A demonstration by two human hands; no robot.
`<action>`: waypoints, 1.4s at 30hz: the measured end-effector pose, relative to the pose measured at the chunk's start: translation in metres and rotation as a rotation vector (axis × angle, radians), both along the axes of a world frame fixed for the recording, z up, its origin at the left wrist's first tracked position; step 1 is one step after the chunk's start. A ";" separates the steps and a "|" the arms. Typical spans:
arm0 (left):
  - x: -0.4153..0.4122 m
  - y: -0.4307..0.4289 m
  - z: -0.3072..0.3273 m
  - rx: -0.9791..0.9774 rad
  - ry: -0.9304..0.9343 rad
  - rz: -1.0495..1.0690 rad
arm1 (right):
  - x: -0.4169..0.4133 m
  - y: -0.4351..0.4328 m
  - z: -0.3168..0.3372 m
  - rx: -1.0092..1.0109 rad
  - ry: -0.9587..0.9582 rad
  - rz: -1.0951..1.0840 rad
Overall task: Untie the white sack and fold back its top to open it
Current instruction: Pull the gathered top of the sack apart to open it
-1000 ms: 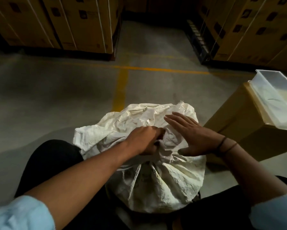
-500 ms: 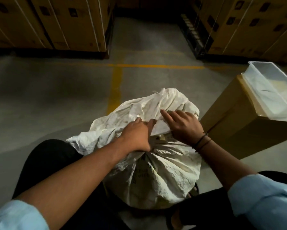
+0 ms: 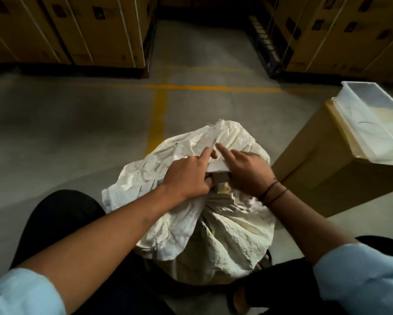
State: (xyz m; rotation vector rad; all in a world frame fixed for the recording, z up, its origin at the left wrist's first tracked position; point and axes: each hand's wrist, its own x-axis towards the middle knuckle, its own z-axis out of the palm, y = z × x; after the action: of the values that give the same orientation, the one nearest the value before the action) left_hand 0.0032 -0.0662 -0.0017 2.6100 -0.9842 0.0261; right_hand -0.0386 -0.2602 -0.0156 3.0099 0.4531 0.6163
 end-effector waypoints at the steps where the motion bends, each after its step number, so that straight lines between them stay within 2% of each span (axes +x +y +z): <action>1: 0.004 -0.001 0.001 -0.025 0.162 0.009 | 0.001 -0.009 0.003 -0.045 -0.057 0.015; 3: 0.014 -0.001 0.002 -0.027 0.399 0.004 | 0.001 -0.022 0.006 -0.162 -0.176 0.034; 5: 0.020 0.001 0.002 0.047 0.449 -0.016 | 0.000 -0.020 0.008 -0.198 -0.242 0.074; 7: 0.018 0.003 0.002 0.129 0.335 0.009 | 0.001 -0.007 0.008 -0.161 -0.189 0.146; 10: 0.006 0.002 0.006 0.244 0.008 0.006 | -0.006 0.015 0.006 -0.045 0.169 0.216; 12: -0.003 -0.001 0.008 0.242 -0.104 -0.040 | -0.010 0.020 0.003 0.008 0.342 0.156; 13: -0.006 -0.003 0.009 0.212 -0.110 -0.050 | -0.010 0.020 -0.001 0.016 0.334 0.112; 15: -0.008 -0.005 0.008 0.116 -0.041 -0.029 | -0.007 0.018 -0.010 0.013 0.195 0.051; 17: -0.002 -0.004 0.006 0.044 0.127 -0.024 | 0.000 0.013 -0.016 -0.030 0.048 0.048; 20: 0.012 0.005 0.005 0.040 0.449 -0.080 | 0.004 0.006 -0.016 -0.083 -0.076 0.064; 22: 0.019 0.009 0.005 0.067 0.553 -0.074 | 0.001 0.005 -0.012 -0.067 -0.184 0.104; 24: 0.021 0.009 0.002 0.083 0.503 -0.041 | -0.001 0.008 -0.005 -0.050 -0.328 0.201; 26: 0.020 0.008 -0.002 0.079 0.278 0.016 | 0.000 0.012 0.004 -0.056 -0.334 0.336; 27: 0.018 0.008 -0.001 0.084 0.153 0.037 | 0.000 0.014 0.008 -0.055 -0.273 0.385; 29: 0.013 0.007 -0.004 0.128 -0.050 0.047 | 0.000 0.018 0.015 -0.015 -0.007 0.372; 31: 0.009 0.004 -0.007 0.190 -0.217 0.044 | -0.002 0.019 0.021 0.030 0.339 0.218; 33: 0.003 -0.001 -0.012 0.217 -0.313 0.014 | -0.003 0.016 0.018 0.137 0.606 0.076; 36: -0.003 -0.008 -0.013 0.133 -0.340 -0.047 | 0.001 0.010 0.008 0.391 0.716 -0.006; 38: -0.003 -0.010 -0.009 0.118 -0.279 -0.064 | 0.005 0.007 0.006 0.315 0.647 -0.028; 40: 0.003 -0.010 -0.009 0.115 -0.090 -0.051 | 0.006 0.005 0.003 0.079 0.379 -0.011; 42: 0.011 -0.008 -0.004 0.057 0.212 -0.010 | 0.004 0.005 -0.004 -0.113 0.062 0.012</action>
State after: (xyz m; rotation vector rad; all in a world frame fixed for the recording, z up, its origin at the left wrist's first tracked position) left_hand 0.0139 -0.0737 -0.0056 2.5932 -0.9344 -0.2786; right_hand -0.0345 -0.2549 -0.0199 2.9274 0.4922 0.4825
